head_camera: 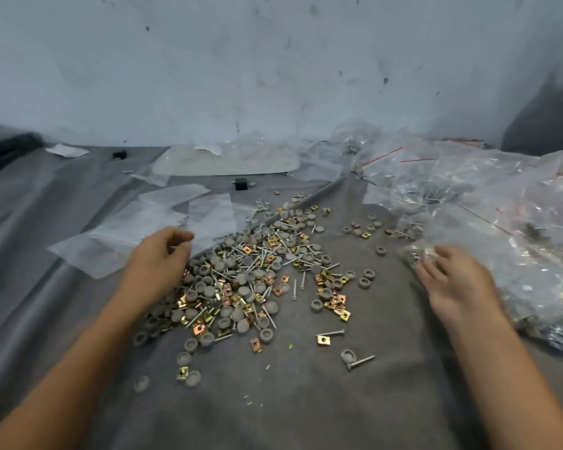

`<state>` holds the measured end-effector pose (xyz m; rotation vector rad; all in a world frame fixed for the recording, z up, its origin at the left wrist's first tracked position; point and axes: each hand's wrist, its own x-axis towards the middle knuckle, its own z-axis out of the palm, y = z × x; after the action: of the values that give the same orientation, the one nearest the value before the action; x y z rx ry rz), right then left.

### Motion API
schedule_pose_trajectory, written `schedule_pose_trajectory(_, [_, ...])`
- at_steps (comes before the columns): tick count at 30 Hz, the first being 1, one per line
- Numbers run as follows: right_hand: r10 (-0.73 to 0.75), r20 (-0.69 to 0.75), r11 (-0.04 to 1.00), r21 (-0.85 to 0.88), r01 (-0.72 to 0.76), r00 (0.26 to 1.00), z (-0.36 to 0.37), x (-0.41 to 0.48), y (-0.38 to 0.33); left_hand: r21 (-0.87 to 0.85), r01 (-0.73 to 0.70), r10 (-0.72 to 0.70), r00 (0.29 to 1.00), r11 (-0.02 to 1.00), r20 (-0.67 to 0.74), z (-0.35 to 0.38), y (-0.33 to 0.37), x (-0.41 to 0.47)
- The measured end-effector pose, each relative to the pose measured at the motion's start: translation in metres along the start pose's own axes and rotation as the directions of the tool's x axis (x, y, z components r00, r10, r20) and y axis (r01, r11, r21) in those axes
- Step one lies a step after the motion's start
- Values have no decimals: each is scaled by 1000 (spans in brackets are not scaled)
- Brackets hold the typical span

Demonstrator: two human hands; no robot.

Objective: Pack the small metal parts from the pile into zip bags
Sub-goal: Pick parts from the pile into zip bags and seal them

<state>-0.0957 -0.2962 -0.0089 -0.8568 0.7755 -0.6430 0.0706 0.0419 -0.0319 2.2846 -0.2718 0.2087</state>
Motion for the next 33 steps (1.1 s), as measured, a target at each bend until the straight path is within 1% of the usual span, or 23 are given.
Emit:
schedule_pose_trajectory(1, [-17, -29, 1000, -6, 17, 999, -2, 3, 0, 17, -8, 9, 1000, 1000, -24, 7, 6, 11])
schedule_pose_trajectory(2, [-17, -22, 1000, -15, 17, 1000, -4, 3, -1, 46, -12, 14, 999, 999, -33, 13, 10, 23])
schedule_pose_trajectory(4, [-11, 37, 998, -64, 14, 999, -7, 1, 3, 156, -6, 4, 1000, 988, 14, 23, 12, 51])
schedule_pose_trajectory(7, [-23, 144, 993, -110, 39, 989, -2, -7, 9, 375, 33, -91, 986, 926, 137, 37, 6, 81])
schedule_pose_trajectory(9, [-10, 211, 992, -118, 36, 977, 4, -12, 12, 455, 35, -102, 987, 890, 123, 41, -1, 89])
schedule_pose_trajectory(11, [-1, 270, 986, -162, 46, 963, 9, -17, 15, 492, 1, -51, 995, 871, 87, 42, -6, 94])
schedule_pose_trajectory(14, [8, 344, 969, -236, 78, 939, 13, -24, 21, 502, -62, -7, 991, 863, 135, 38, -12, 97])
schedule_pose_trajectory(16, [11, 375, 962, -255, 92, 927, 13, -29, 22, 506, -67, -2, 991, 860, 136, 39, -18, 99])
schedule_pose_trajectory(19, [22, 394, 961, -260, 89, 919, 14, -34, 23, 533, -57, 9, 996, 844, 91, 41, -25, 103])
schedule_pose_trajectory(21, [26, 402, 957, -274, 93, 915, 16, -36, 24, 604, -76, 62, 997, 793, 44, 37, -29, 105])
schedule_pose_trajectory(23, [25, 405, 955, -279, 97, 914, 17, -36, 23, 691, -128, 196, 980, 711, -20, 25, -32, 108])
schedule_pose_trajectory(24, [23, 407, 955, -279, 100, 913, 18, -36, 23, 753, -173, 279, 960, 634, -15, 18, -31, 109])
schedule_pose_trajectory(25, [23, 409, 954, -281, 102, 912, 18, -36, 22, 802, -220, 332, 943, 555, 29, 10, -28, 111])
schedule_pose_trajectory(26, [26, 414, 953, -284, 102, 910, 19, -36, 22, 827, -265, 356, 931, 495, 86, 2, -23, 111])
schedule_pose_trajectory(27, [29, 423, 952, -288, 104, 906, 20, -37, 23, 820, -300, 356, 926, 487, 128, -6, -16, 111])
schedule_pose_trajectory(28, [31, 433, 950, -292, 107, 901, 20, -37, 23, 790, -316, 334, 931, 525, 150, -13, -7, 110])
schedule_pose_trajectory(29, [34, 443, 948, -298, 112, 896, 20, -38, 24, 720, -303, 284, 947, 625, 152, -21, 3, 108])
schedule_pose_trajectory(30, [35, 456, 946, -303, 118, 889, 21, -39, 25, 614, -270, 214, 963, 742, 165, -28, 14, 105])
schedule_pose_trajectory(31, [34, 469, 942, -311, 128, 883, 21, -40, 26, 505, -234, 153, 969, 831, 196, -35, 24, 100])
schedule_pose_trajectory(32, [35, 480, 936, -322, 139, 877, 22, -42, 27, 416, -205, 112, 965, 886, 237, -43, 34, 92])
schedule_pose_trajectory(33, [35, 489, 930, -335, 151, 872, 22, -43, 28, 336, -198, 104, 955, 921, 278, -49, 43, 83])
